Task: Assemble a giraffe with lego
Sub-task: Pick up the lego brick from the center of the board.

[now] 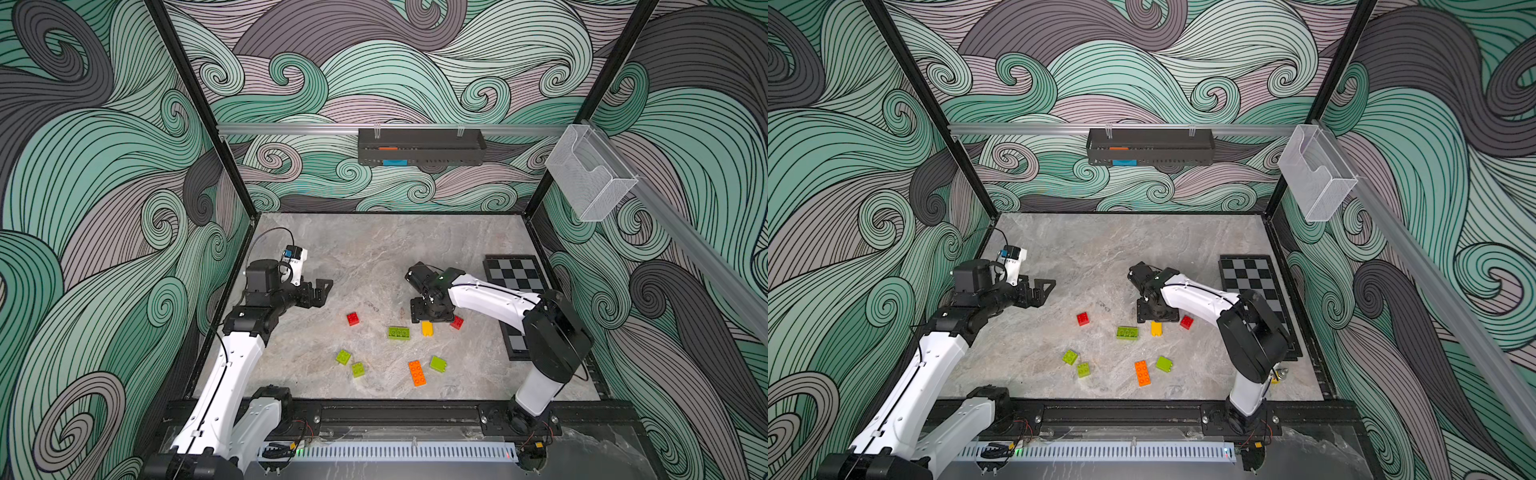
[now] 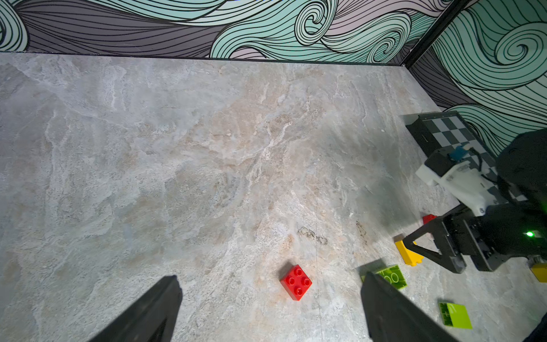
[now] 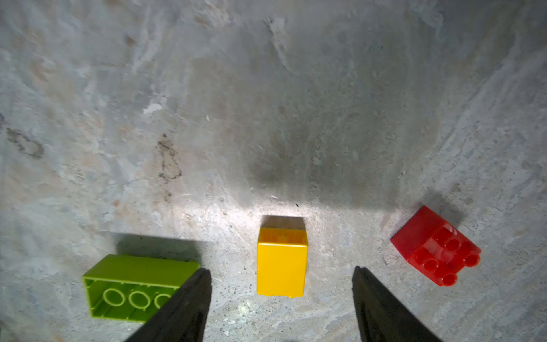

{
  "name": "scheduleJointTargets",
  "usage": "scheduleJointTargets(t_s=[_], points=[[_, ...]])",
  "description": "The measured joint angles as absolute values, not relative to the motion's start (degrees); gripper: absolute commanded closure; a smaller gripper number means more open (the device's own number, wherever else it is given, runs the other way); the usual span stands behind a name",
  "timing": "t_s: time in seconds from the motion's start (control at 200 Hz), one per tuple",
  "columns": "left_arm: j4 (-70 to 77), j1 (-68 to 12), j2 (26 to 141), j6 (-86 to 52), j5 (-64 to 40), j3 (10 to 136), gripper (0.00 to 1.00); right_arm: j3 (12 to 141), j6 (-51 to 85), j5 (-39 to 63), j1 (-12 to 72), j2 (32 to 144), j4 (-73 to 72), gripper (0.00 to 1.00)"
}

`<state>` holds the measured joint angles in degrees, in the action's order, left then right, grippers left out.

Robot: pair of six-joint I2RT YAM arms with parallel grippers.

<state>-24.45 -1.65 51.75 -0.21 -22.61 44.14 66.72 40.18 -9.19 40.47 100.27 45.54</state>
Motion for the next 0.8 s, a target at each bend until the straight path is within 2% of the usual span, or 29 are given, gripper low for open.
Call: scheduleJointTargets(t_s=[0.445, 0.801], points=[[-24.4, -2.1, 51.0, 0.0, -22.6, 44.1, 0.01, 64.9, 42.8, -7.2, 39.2, 103.1, 41.1, 0.39], [-24.5, -2.4, 50.3, 0.3, -22.7, 44.1, 0.01, 64.3, 43.3, -7.1, 39.1, 104.8, 39.8, 0.59]])
